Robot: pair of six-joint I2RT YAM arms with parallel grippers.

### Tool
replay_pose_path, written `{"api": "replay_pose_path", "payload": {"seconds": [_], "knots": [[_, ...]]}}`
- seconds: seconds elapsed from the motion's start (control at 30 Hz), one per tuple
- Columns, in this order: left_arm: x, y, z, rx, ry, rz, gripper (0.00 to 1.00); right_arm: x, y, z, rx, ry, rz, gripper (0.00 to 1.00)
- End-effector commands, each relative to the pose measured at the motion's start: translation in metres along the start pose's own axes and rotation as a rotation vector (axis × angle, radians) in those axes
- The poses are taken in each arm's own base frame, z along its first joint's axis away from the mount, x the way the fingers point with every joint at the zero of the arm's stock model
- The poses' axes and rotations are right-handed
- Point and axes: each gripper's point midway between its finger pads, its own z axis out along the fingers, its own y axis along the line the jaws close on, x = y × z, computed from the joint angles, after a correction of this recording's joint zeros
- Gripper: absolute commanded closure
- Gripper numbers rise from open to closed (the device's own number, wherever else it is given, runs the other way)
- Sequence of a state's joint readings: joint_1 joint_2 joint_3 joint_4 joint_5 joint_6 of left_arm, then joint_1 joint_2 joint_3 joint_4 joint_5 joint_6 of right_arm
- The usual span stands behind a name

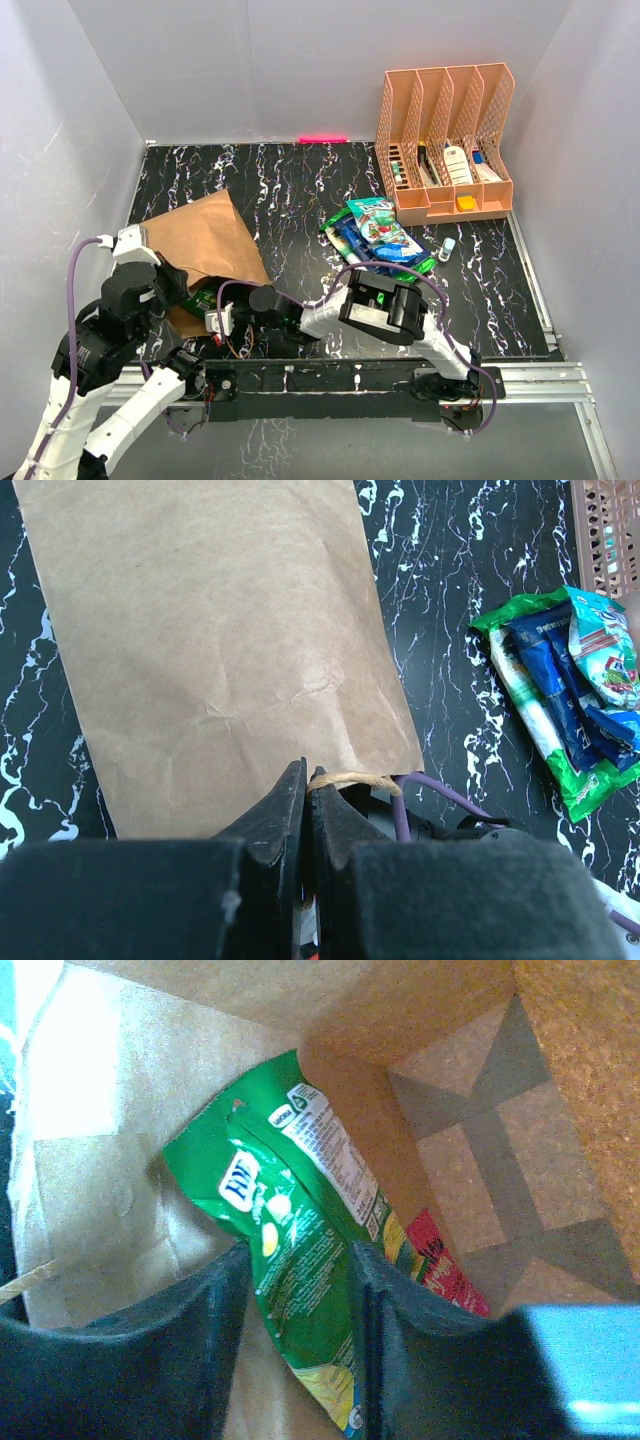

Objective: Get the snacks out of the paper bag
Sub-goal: Take out the snack from the paper bag.

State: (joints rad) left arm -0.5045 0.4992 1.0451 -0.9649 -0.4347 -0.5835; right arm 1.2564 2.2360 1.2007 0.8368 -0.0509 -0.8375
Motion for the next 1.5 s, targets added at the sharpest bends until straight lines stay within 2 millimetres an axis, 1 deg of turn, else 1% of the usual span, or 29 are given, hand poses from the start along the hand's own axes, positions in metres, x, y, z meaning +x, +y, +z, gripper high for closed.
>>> {"api": "replay_pose_path", "payload": {"seconds": [0.0, 0.1, 0.23, 0.37, 0.43, 0.53, 0.6, 0.63, 0.7, 0.73, 0.77, 0.8, 0.83, 0.87, 0.93, 1.0, 1.13, 1.2, 1.3, 1.37, 1.47], "knots": [[-0.007, -0.006, -0.003, 0.036, -0.018, 0.000, 1.00, -0.011, -0.021, 0.013, 0.077, -0.054, -0.105, 0.49], [-0.009, -0.011, -0.004, 0.053, -0.017, 0.001, 1.00, -0.006, -0.016, 0.018, 0.054, -0.040, -0.167, 0.40], [-0.008, -0.015, -0.002, 0.062, -0.003, 0.003, 1.00, 0.000, -0.008, 0.023, 0.026, -0.021, -0.239, 0.36], [-0.006, -0.020, 0.000, 0.078, 0.007, -0.006, 1.00, 0.005, -0.015, 0.031, 0.082, 0.007, -0.272, 0.31], [-0.004, -0.022, 0.002, 0.087, 0.017, -0.009, 1.00, 0.012, -0.017, 0.037, 0.128, 0.030, -0.293, 0.29], [-0.003, -0.023, 0.003, 0.087, 0.025, -0.013, 1.00, 0.017, -0.026, 0.044, 0.192, 0.057, -0.333, 0.28], [-0.002, -0.023, 0.004, 0.081, 0.030, -0.013, 1.00, 0.017, -0.030, 0.050, 0.205, 0.067, -0.345, 0.29], [-0.001, -0.022, 0.004, 0.076, 0.030, -0.012, 1.00, 0.018, -0.032, 0.052, 0.199, 0.073, -0.345, 0.32], [-0.001, -0.020, 0.005, 0.069, 0.029, -0.011, 1.00, 0.019, -0.031, 0.057, 0.158, 0.082, -0.332, 0.48], [-0.001, -0.020, 0.005, 0.068, 0.029, -0.012, 1.00, 0.022, -0.028, 0.058, 0.128, 0.088, -0.324, 0.58], [-0.002, -0.020, 0.005, 0.068, 0.027, -0.016, 1.00, 0.023, -0.025, 0.058, 0.103, 0.094, -0.312, 0.74], [-0.002, -0.020, 0.005, 0.067, 0.025, -0.017, 1.00, 0.023, -0.024, 0.057, 0.096, 0.094, -0.296, 0.85], [-0.002, -0.019, 0.005, 0.065, 0.023, -0.019, 1.00, 0.021, -0.023, 0.053, 0.094, 0.090, -0.281, 0.90], [-0.002, -0.019, 0.005, 0.061, 0.021, -0.020, 1.00, 0.018, -0.024, 0.050, 0.092, 0.079, -0.252, 0.92], [-0.001, -0.017, 0.005, 0.054, 0.020, -0.022, 1.00, 0.008, -0.028, 0.042, 0.098, 0.056, -0.176, 0.93], [0.001, -0.015, 0.005, 0.048, 0.022, -0.023, 1.00, -0.007, -0.034, 0.031, 0.110, 0.020, -0.058, 0.93], [0.003, -0.009, 0.005, 0.032, 0.014, -0.023, 1.00, -0.039, -0.031, 0.011, 0.065, -0.047, 0.158, 0.93], [0.003, -0.006, 0.004, 0.026, -0.001, -0.022, 1.00, -0.054, -0.030, 0.000, 0.069, -0.060, 0.220, 0.93], [0.002, -0.005, 0.003, 0.034, -0.019, -0.035, 1.00, -0.066, -0.023, -0.015, 0.078, -0.055, 0.289, 0.93], [0.003, -0.006, 0.003, 0.041, -0.026, -0.047, 1.00, -0.074, -0.015, -0.024, 0.062, -0.051, 0.341, 0.93], [0.003, -0.006, 0.004, 0.047, -0.039, -0.066, 1.00, -0.092, -0.006, -0.040, 0.026, -0.053, 0.379, 0.93]]}}
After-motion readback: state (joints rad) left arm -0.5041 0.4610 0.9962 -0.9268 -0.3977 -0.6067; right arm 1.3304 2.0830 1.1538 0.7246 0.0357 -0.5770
